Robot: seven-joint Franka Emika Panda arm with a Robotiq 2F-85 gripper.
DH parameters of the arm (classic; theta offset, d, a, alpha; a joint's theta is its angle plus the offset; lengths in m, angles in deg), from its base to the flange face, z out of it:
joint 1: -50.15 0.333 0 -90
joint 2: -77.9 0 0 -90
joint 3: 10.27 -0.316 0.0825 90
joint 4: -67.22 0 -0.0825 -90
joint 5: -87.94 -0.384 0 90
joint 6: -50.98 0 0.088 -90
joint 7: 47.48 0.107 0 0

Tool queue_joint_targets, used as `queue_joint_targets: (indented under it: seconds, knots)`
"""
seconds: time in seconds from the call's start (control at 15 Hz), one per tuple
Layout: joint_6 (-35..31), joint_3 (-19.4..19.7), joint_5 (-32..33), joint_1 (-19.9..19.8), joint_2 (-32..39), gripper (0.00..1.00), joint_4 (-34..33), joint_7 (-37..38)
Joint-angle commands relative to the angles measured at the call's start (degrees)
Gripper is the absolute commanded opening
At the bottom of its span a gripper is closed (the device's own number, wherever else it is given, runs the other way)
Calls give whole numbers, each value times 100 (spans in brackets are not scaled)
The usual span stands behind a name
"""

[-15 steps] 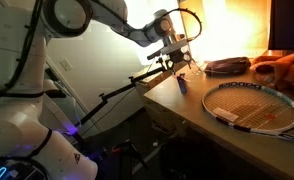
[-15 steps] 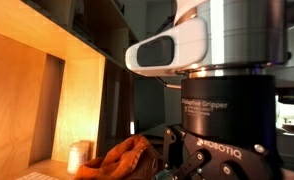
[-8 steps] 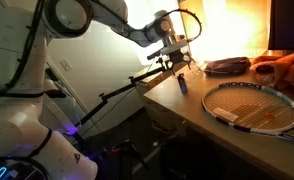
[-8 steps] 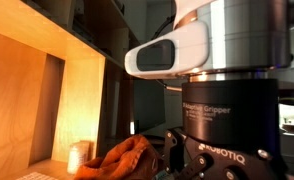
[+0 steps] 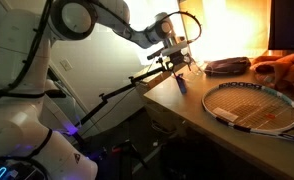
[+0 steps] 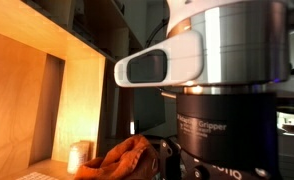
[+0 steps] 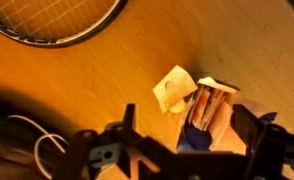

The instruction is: Pick up two strips from the blue box and put them on the table.

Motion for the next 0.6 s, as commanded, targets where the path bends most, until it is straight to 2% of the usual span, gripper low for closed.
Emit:
queue_joint_targets:
  seconds: [0.0, 0.53]
  knots:
    - [255, 53, 119, 90, 82, 66, -251, -35]
    - [289, 59, 113, 73, 80, 3, -308, -6]
